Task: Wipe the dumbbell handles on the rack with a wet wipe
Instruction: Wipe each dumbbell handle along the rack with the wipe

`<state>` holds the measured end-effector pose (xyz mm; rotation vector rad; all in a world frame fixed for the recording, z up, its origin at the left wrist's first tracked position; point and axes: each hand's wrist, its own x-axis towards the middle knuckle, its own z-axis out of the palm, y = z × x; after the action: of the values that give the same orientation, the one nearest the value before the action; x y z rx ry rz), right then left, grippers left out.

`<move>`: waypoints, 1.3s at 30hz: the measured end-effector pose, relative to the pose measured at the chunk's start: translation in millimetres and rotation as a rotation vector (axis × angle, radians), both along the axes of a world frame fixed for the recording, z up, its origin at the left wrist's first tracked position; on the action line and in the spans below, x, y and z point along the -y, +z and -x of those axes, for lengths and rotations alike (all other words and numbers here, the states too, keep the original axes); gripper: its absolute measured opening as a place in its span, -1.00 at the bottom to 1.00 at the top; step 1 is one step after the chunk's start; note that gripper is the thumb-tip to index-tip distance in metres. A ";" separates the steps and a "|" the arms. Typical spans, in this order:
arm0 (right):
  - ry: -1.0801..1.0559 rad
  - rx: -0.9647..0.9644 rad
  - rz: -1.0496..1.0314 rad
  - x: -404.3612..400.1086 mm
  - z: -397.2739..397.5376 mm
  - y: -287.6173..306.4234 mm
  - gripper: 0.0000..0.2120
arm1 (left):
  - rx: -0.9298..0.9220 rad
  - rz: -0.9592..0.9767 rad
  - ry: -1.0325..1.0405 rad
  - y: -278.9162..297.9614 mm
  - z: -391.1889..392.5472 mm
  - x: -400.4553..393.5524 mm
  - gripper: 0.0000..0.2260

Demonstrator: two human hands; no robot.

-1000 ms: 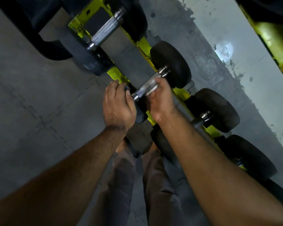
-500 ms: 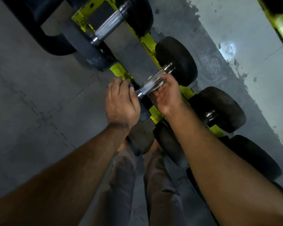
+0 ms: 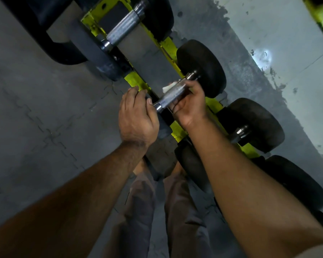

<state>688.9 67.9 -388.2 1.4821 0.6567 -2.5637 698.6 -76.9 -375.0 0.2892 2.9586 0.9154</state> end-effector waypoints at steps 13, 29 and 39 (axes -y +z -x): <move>0.006 -0.063 0.039 6.2 4.1 -10.9 -0.85 | 0.025 -0.004 -0.026 -1.5 1.2 2.2 -0.63; -0.071 0.089 -0.088 17.5 11.2 -3.7 -0.83 | 0.000 0.017 -0.002 2.0 -1.4 0.1 -0.64; 0.308 0.144 -0.188 12.4 -9.7 8.9 -0.91 | 0.012 0.008 -0.022 1.1 0.9 1.6 -0.65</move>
<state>698.5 55.4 -379.3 1.4667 1.0380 -2.1938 697.7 -78.4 -373.9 0.3142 2.9410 0.8999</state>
